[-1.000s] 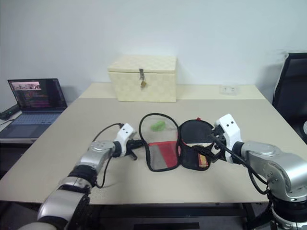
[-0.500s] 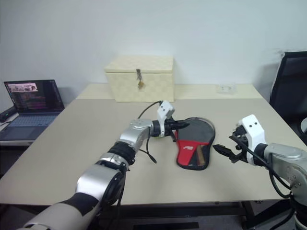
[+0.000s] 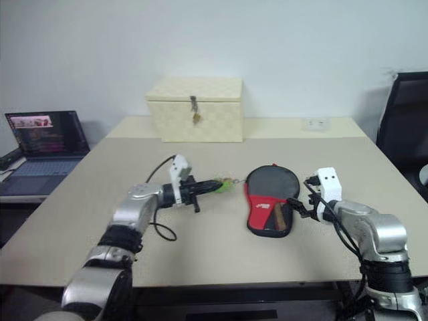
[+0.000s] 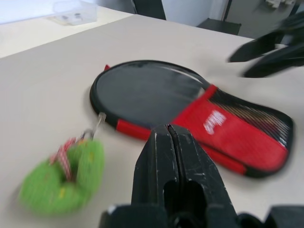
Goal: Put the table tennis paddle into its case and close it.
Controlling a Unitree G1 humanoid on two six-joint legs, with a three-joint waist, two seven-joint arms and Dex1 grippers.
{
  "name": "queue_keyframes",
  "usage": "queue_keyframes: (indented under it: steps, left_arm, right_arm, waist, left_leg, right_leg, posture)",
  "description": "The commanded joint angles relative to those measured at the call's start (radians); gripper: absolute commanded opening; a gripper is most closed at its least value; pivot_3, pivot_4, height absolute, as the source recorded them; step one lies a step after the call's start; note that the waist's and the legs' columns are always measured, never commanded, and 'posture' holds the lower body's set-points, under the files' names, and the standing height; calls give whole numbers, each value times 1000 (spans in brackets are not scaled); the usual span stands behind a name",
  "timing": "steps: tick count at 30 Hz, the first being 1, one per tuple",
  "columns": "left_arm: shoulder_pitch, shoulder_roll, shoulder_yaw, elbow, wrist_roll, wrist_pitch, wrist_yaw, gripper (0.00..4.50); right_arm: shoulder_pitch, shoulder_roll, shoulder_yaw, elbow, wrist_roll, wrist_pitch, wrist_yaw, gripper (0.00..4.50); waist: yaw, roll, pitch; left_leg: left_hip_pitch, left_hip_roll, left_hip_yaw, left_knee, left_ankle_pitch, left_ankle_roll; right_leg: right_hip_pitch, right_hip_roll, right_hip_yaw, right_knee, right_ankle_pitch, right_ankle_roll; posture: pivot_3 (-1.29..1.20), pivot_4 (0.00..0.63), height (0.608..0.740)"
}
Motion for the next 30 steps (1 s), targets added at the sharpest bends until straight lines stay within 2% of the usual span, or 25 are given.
queue_keyframes:
  steps: [1, 7, 16, 19, 25, 30]
  left_arm:
    - [55, 35, 27, -193, -60, 79, 14, 9]
    - [119, 66, 32, -314, -79, 142, 62, 9]
    - [121, 79, 30, -340, -83, 159, 87, 9]
    - [116, 78, 25, -338, -80, 156, 93, 0]
    - [114, 82, 22, -343, -80, 157, 94, 0]
    - [167, 127, 34, -407, -128, 204, 32, 0]
  right_arm:
    - [-50, 12, 18, 103, -59, -95, -10, 4451]
    - [-67, 7, 78, 226, -103, -153, 61, 4451]
    - [-78, 17, 126, 273, -112, -129, 163, 4451]
    - [-102, 43, 138, 326, -114, -137, 182, 3834]
    - [-169, 98, 141, 459, -122, -162, 216, 1842]
    - [-220, 135, 141, 515, -105, -156, 270, 314]
  waist:
    - [9, 0, 0]
    - [16, 0, 0]
    - [12, 0, 0]
    - [9, 0, -1]
    - [-10, -1, -1]
    - [-24, -1, -2]
  left_leg:
    - [0, 0, 0, 0, 0, 0]
    - [1, 0, 0, 1, 0, 0]
    - [2, 1, 1, 1, 0, 0]
    - [2, 1, 1, 1, 0, 0]
    - [8, 2, 1, 1, 0, 0]
    - [11, 2, 2, 1, 0, 0]
  right_leg:
    - [0, 0, 0, 0, 0, 0]
    - [1, 0, -1, 1, 0, 0]
    - [1, 1, 0, 1, 0, 0]
    - [1, 1, 0, 1, 0, 0]
    - [7, 1, 0, 1, 0, 0]
    - [8, 2, 2, 4, 0, 0]
  posture:
    - [0, 150, 740]
    - [0, 150, 740]
    - [0, 150, 740]
    - [0, 150, 740]
    - [0, 150, 740]
    - [0, 150, 740]
